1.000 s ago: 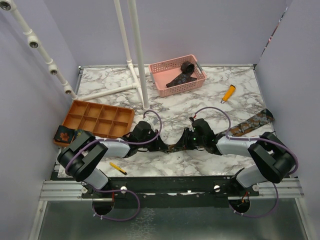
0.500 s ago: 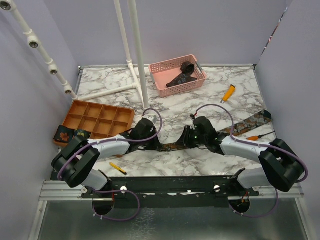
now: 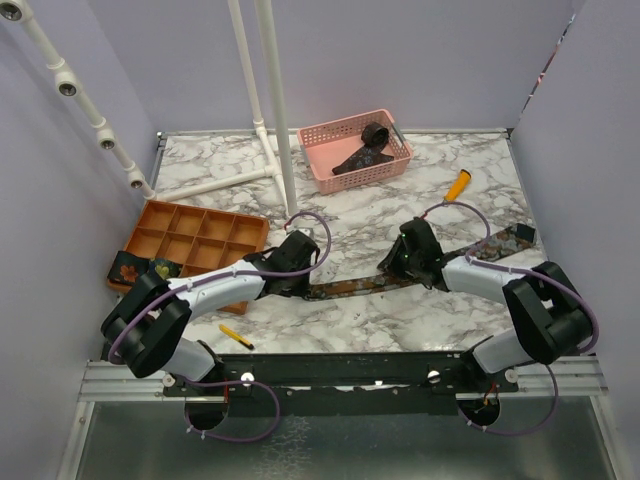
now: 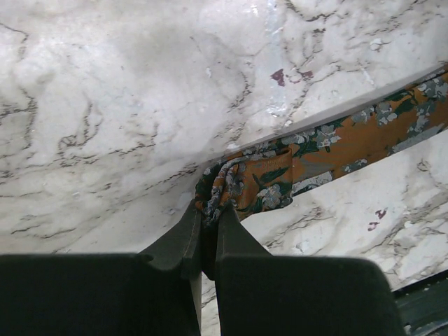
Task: Roll the ties
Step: Roll the tie at the center of the board.
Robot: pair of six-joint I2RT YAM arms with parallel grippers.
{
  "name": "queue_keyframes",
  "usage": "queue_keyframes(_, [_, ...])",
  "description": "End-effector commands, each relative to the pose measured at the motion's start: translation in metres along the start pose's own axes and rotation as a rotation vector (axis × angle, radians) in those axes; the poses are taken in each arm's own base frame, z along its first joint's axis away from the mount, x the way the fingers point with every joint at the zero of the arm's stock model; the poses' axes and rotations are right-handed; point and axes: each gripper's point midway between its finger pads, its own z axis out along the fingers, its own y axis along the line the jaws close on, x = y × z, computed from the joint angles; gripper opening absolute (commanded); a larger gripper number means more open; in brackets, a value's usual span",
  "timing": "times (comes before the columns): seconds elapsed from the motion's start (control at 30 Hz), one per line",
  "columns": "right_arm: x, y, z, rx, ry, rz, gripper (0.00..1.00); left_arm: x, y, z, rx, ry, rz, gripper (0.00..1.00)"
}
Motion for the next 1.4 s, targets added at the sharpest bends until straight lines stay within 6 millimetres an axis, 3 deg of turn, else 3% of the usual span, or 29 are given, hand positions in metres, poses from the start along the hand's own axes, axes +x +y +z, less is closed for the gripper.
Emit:
queue_keyframes(0.0, [0.023,-0.069,0.004,0.219,0.035,0.083,0.22,-0.002,0.017,-0.011,-0.098,-0.005,0.053,0.00])
queue_keyframes(0.27, [0.082,-0.118,-0.028,0.307,0.098,0.292,0.19,-0.002,0.022,-0.019,-0.128,-0.003,0.096,0.00])
queue_keyframes(0.43, [0.106,-0.137,-0.050,0.305,0.088,0.401,0.20,0.002,0.018,-0.020,-0.116,0.013,0.125,0.00])
queue_keyframes(0.53, [0.101,-0.132,-0.054,0.250,0.052,0.402,0.21,0.006,0.020,-0.018,-0.130,0.019,0.130,0.00])
queue_keyframes(0.73, [0.048,-0.113,-0.060,0.285,-0.067,0.274,0.25,0.007,0.029,-0.016,-0.179,-0.002,0.106,0.00])
queue_keyframes(0.83, [0.019,-0.083,-0.062,0.227,-0.080,0.146,0.25,0.004,0.032,-0.018,-0.199,-0.029,0.081,0.00])
queue_keyframes(0.93, [0.004,-0.016,-0.065,-0.001,-0.044,-0.026,0.24,0.000,0.034,-0.022,-0.208,-0.057,0.050,0.00])
queue_keyframes(1.0, [0.016,0.030,-0.068,-0.155,0.002,-0.136,0.24,-0.002,0.034,-0.024,-0.214,-0.072,0.034,0.00])
queue_keyframes(1.1, [0.052,0.080,-0.064,-0.308,0.141,-0.214,0.23,-0.005,0.039,-0.029,-0.247,-0.088,0.018,0.00])
queue_keyframes(1.23, [0.089,0.128,-0.051,-0.433,0.247,-0.207,0.19,-0.008,0.043,-0.034,-0.274,-0.101,0.010,0.00])
queue_keyframes(1.37, [0.098,0.152,-0.026,-0.467,0.280,-0.120,0.15,-0.009,0.043,-0.037,-0.280,-0.109,0.011,0.00])
